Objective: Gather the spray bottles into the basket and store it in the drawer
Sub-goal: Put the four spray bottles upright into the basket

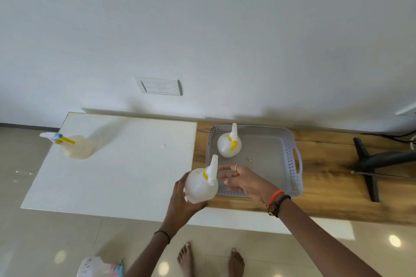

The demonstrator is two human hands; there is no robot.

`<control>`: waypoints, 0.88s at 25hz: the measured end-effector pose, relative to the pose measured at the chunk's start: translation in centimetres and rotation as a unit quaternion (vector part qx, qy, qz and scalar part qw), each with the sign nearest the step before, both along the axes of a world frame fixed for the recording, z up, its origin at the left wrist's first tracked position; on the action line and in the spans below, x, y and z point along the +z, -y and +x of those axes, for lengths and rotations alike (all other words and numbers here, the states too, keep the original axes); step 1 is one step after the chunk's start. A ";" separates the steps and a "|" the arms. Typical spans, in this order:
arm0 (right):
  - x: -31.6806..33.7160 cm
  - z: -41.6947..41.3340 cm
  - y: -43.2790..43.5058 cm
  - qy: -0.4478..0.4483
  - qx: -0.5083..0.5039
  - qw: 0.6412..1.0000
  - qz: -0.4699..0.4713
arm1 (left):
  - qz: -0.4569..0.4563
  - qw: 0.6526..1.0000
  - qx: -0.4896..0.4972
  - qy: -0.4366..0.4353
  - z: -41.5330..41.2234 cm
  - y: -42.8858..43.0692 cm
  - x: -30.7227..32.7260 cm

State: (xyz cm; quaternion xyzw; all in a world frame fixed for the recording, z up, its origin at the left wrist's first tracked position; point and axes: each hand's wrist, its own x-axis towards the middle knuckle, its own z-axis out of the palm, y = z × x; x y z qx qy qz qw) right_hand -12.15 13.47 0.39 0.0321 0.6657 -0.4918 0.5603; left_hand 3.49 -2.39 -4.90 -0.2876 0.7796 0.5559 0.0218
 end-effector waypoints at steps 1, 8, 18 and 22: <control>-0.3 0.2 -1.5 0.006 -0.001 1.000 -0.023 | 0.010 1.000 -0.008 0.003 -0.7 -1.4 0.0; -1.2 -1.4 -10.0 -0.086 -0.021 0.996 -0.015 | 0.022 0.995 -0.099 0.005 -7.1 -9.5 -0.9; -5.0 -8.8 -12.8 -0.204 -0.106 0.971 0.066 | -0.010 0.991 -0.130 0.033 -18.5 -14.1 -3.9; -6.9 -11.1 -12.0 -0.207 -0.126 0.969 0.049 | 0.019 0.994 -0.108 0.030 -21.2 -13.9 -5.7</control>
